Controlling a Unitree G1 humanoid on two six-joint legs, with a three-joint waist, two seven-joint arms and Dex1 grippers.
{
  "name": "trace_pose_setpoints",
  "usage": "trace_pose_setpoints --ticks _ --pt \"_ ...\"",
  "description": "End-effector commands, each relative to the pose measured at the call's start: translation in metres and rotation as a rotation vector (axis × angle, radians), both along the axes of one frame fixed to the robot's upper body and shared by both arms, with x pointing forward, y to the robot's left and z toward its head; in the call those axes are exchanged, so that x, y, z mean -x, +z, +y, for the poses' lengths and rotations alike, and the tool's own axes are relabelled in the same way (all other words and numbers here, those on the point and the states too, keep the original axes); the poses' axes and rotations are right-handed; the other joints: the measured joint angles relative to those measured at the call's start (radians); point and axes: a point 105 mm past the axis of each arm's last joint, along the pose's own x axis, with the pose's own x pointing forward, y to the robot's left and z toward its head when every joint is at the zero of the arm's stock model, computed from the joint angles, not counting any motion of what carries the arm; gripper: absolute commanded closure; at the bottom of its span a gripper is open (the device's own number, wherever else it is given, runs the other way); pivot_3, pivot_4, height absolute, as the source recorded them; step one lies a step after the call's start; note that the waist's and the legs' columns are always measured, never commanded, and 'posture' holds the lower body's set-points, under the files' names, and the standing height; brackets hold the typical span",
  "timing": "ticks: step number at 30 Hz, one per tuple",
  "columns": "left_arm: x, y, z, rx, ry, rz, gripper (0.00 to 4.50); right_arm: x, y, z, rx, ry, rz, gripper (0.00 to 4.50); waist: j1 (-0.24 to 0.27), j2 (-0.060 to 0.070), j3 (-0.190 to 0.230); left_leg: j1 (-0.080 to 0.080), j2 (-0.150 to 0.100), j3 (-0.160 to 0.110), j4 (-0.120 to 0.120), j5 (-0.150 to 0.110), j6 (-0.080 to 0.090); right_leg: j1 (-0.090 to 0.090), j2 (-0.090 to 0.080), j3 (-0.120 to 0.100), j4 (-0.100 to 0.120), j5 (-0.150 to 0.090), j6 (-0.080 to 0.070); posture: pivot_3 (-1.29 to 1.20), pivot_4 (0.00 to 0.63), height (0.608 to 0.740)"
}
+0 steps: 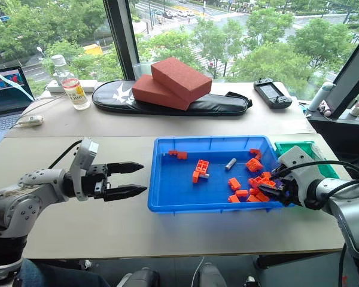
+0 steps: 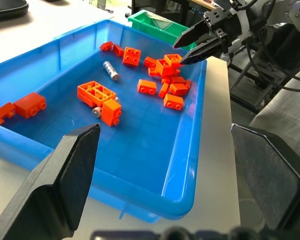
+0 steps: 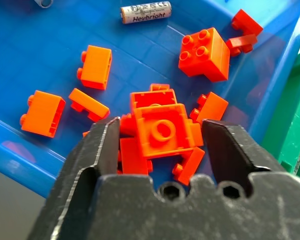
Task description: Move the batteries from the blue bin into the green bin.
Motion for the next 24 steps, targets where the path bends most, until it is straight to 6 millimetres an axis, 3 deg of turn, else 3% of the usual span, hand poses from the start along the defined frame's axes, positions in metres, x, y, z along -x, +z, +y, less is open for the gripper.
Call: trace_pose_setpoints --ticks 1,5,12,24 --pt "0.000 0.007 -0.002 0.007 -0.012 -0.048 0.00 -0.030 0.003 0.032 -0.042 0.056 -0.044 0.17 -0.003 -0.001 0.000 0.000 0.000 0.000 0.000 0.000 0.000 0.000 0.000 0.000 0.000 0.000 0.000 0.00 0.150 0.740" --pt "0.001 0.007 -0.002 0.012 -0.002 -0.053 0.00 -0.053 -0.013 0.045 -0.055 0.073 -0.020 0.17 0.003 -0.001 0.000 -0.001 -0.001 0.000 0.000 0.000 0.000 -0.001 -0.001 0.000 0.000 0.000 0.000 0.00 0.150 0.740" --pt "0.003 0.008 -0.003 0.016 0.007 -0.061 0.00 -0.081 -0.037 0.023 0.042 0.085 -0.021 0.17 0.011 0.000 0.000 -0.002 -0.002 0.000 -0.001 0.000 0.000 -0.003 -0.002 0.000 -0.001 0.000 0.000 0.00 0.150 0.740" --pt "0.005 0.012 -0.003 0.046 0.019 -0.073 0.00 -0.092 -0.070 0.011 -0.122 0.124 0.104 0.17 0.003 0.000 0.000 -0.001 -0.001 0.000 -0.001 0.000 0.000 -0.002 -0.002 0.000 0.000 0.000 0.000 0.00 0.150 0.740"
